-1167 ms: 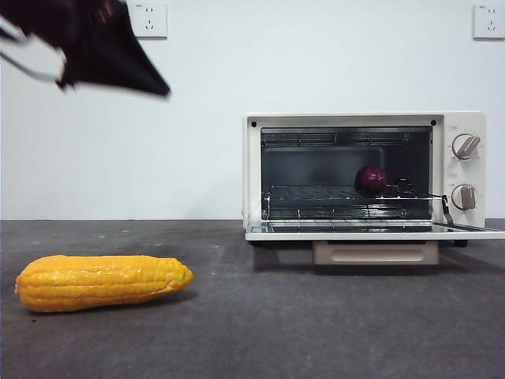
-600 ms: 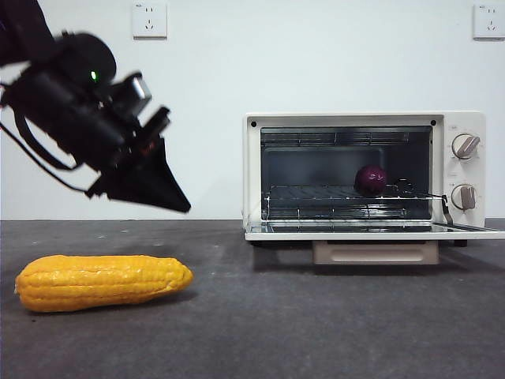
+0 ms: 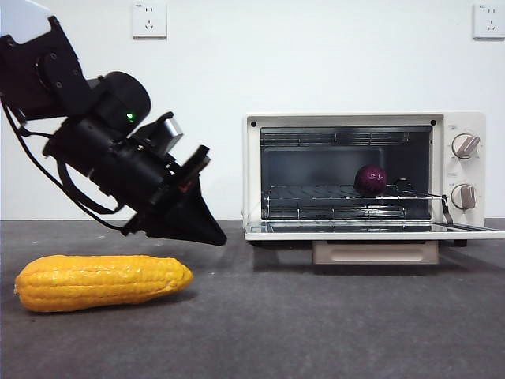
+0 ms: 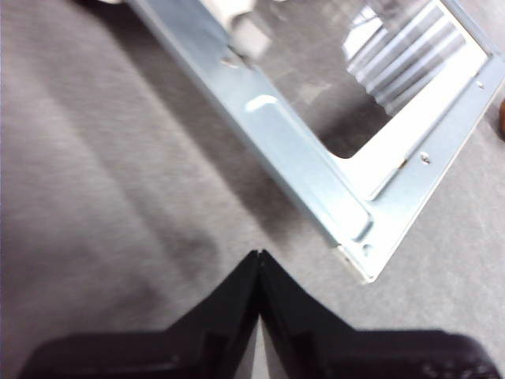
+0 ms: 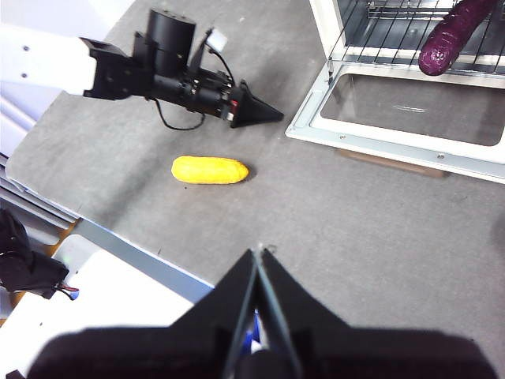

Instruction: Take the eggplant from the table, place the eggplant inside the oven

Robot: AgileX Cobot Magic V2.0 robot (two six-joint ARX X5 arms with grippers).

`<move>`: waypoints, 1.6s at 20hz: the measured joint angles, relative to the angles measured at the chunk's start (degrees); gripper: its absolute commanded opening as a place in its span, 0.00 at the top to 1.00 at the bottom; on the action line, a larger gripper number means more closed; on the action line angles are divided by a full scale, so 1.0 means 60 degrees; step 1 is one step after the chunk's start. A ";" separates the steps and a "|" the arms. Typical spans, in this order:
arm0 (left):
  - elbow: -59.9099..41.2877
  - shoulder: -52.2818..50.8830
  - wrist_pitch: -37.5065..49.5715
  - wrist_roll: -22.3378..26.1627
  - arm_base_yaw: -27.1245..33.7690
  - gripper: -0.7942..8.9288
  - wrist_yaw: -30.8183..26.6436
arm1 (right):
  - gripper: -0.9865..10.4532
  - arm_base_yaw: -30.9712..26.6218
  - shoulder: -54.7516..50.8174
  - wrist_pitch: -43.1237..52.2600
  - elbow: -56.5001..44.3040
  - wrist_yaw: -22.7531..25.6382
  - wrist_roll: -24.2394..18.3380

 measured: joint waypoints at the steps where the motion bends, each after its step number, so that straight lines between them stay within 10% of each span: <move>1: 0.0000 0.0080 0.0120 -0.0080 -0.0102 0.93 0.0000 | 0.92 0.0000 0.0000 0.0000 0.0000 0.0000 0.0000; 32: -0.0018 0.0739 0.2834 -0.2244 -0.0321 0.93 0.1213 | 0.92 0.0000 -0.0036 0.0000 0.0000 -0.0029 -0.0033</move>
